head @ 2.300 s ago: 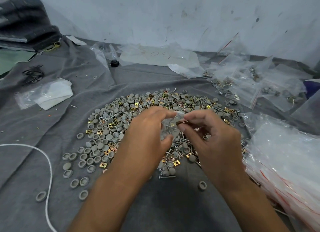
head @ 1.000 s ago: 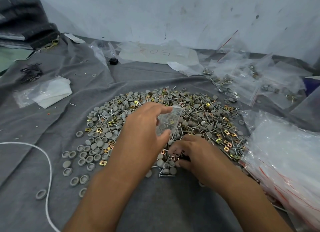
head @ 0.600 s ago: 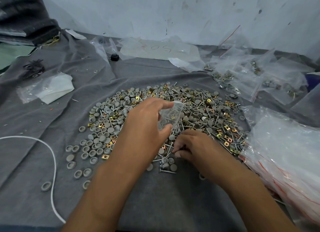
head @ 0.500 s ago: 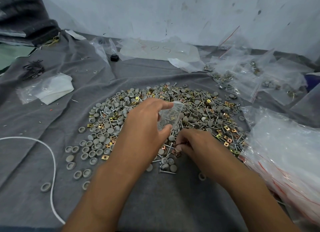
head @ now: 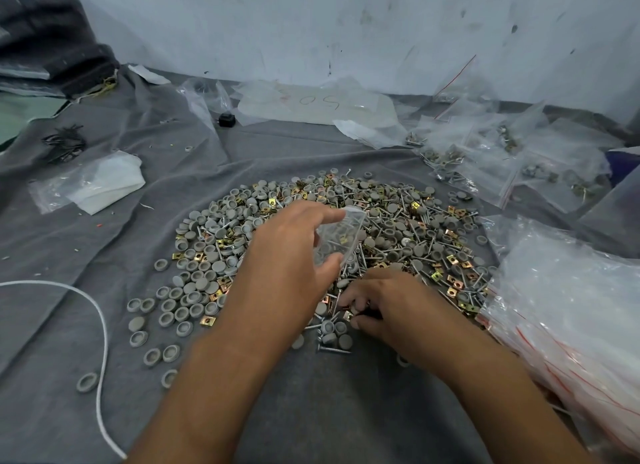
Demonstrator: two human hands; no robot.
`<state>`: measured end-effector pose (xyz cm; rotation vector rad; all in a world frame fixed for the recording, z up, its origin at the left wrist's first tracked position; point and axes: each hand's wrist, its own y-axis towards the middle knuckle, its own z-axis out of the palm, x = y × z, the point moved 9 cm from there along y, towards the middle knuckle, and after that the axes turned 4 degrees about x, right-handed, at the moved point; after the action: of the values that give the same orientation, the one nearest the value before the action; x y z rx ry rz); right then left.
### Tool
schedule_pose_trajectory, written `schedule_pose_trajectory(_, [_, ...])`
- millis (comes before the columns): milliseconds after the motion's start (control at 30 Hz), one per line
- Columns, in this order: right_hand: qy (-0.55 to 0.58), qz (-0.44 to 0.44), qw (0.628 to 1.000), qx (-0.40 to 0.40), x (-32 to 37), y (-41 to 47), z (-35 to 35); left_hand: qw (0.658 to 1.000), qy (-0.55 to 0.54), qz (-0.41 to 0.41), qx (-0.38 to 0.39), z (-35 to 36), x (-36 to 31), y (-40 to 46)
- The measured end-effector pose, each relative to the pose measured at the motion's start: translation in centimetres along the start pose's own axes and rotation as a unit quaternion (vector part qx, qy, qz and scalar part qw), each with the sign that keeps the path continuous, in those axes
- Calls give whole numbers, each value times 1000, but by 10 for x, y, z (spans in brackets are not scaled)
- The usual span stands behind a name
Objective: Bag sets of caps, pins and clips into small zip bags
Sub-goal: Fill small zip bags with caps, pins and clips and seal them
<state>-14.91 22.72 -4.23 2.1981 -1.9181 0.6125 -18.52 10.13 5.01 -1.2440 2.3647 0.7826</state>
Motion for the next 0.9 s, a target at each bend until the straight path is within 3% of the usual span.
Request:
schedule_pose_trajectory(433, [19,-13,999,-40,-1,-4,-13,1000,6,5,-4,-1,2,0])
schedule_pose_trajectory(567, [133,-41,982,-124,3,-12,-38,1000,0,9,-3,0,2,1])
schedule_pose_trajectory(733, [222,-120,924,-287,15,-33,-78,1000,-4,5,5,3,2,0])
schedule_pose_trajectory(900, [134,-105,908,-383,28,-38,-89,1000,-1,10,7,7,0,1])
